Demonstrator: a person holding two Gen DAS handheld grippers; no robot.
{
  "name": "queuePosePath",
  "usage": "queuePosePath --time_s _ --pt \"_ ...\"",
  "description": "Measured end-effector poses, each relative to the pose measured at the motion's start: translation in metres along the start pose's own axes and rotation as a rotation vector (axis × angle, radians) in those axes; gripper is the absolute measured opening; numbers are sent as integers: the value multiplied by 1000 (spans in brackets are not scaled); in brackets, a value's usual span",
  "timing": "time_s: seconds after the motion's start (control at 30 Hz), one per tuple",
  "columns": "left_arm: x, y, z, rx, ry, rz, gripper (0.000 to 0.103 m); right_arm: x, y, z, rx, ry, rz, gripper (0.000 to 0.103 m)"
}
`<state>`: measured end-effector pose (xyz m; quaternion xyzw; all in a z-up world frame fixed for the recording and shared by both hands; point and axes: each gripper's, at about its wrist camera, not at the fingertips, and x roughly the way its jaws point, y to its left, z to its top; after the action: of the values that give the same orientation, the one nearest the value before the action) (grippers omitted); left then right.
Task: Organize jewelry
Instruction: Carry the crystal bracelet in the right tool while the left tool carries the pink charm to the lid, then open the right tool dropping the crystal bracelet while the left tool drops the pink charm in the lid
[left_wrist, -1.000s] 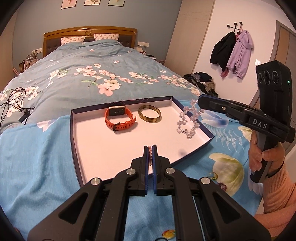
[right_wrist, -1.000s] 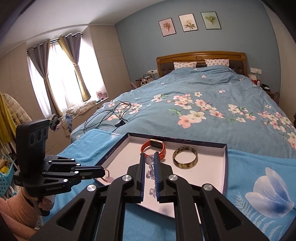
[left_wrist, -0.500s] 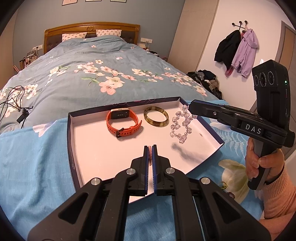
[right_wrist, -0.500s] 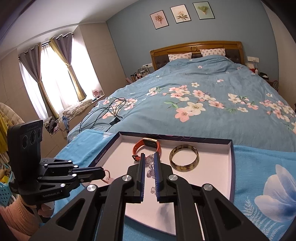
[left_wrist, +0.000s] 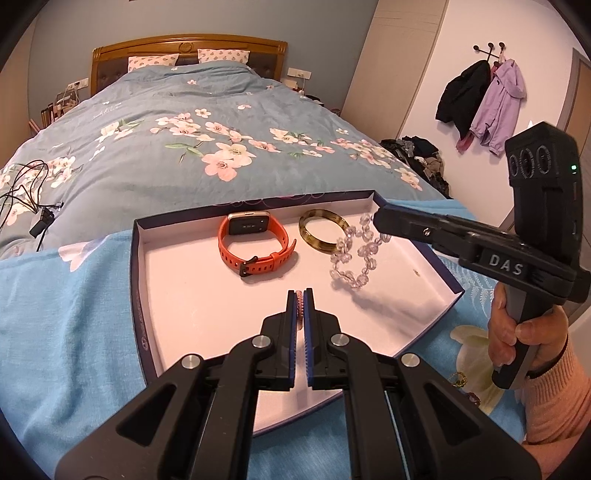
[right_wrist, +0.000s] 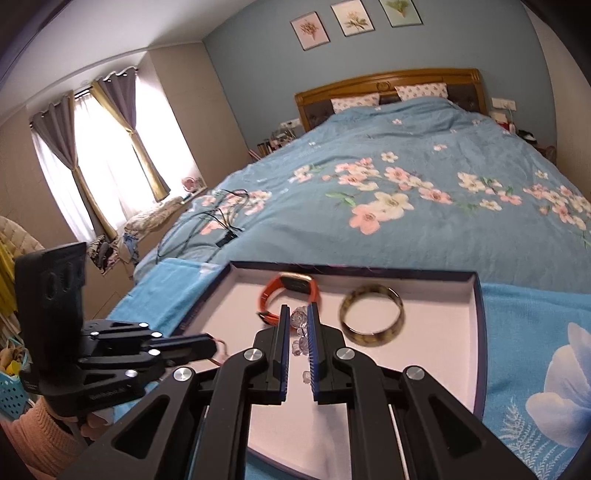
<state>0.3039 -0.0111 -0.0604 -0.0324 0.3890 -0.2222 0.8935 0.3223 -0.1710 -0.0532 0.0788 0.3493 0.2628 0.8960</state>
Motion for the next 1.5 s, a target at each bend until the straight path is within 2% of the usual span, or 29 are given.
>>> queuePosePath --time_s 0.73,0.93,1.0,1.07,1.3,1.37,1.5 --pt "40 9 8 -27 60 9 4 24 -34 -13 30 101 -88 8" --pt "50 13 13 -39 75 7 4 24 -36 -12 37 101 -109 11" --pt "54 15 13 -44 82 9 5 22 -38 -12 42 95 -114 17" --pt "58 17 13 -49 88 16 9 19 -37 -12 44 86 -121 23" --pt "55 23 16 -70 70 43 28 2 -28 -11 21 64 -106 31" --pt "45 23 16 -69 42 68 35 -8 -23 -13 10 56 -93 37" --pt "17 18 14 -44 -29 85 39 -37 -8 -25 -53 41 -68 44"
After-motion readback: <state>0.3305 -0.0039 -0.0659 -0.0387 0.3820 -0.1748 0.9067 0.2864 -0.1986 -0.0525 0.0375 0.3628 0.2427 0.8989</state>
